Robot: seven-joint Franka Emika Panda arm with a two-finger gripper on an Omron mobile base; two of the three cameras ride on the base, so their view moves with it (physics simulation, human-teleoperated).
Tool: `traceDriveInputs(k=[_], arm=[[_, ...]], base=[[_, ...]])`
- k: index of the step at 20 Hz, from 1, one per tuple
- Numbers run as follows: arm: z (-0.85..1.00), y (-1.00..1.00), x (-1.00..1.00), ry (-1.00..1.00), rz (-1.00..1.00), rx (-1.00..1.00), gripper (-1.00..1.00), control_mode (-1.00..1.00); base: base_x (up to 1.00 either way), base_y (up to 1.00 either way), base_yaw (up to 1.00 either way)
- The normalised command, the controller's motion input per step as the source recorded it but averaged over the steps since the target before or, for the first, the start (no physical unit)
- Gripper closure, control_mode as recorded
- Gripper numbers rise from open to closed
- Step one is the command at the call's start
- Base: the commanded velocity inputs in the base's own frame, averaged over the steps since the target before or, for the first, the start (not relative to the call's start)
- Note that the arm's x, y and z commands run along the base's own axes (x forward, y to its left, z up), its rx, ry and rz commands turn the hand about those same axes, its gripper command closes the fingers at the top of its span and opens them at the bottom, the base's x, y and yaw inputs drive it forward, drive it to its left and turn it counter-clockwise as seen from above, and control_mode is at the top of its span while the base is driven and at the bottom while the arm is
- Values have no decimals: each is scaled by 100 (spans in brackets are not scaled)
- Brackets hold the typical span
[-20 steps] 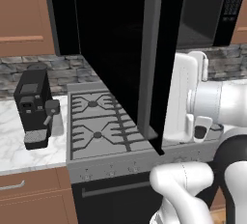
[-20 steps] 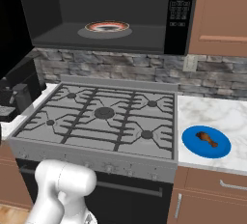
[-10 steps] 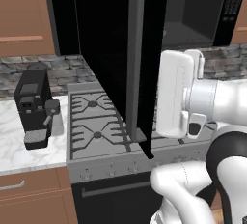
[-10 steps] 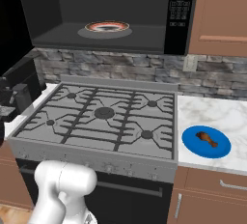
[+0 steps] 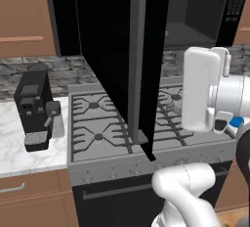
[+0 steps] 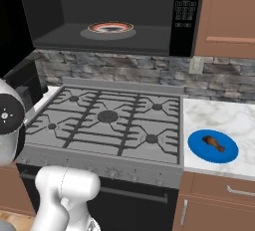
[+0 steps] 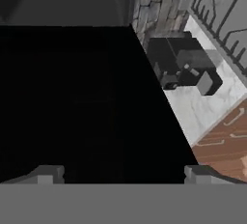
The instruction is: Pick the chicken drumstick from the counter and place it in the microwave. Then turn on the microwave.
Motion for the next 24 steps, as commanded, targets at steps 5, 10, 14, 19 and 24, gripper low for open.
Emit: traceDriveInputs(k=[5,10,14,19,24], arm=[[0,-48,0,-19,0,-21,-100,-100],[0,-46,0,-25,0,-24,-100,-100],[0,-43,0,-21,0,-26,-100,-100],[0,-38,0,-21,0,-24,-100,-100],[1,-38,0,-5,0,-24,-100,-100]], base=[[0,0,0],[0,0,0],[0,0,0],[0,0,0],[0,0,0]])
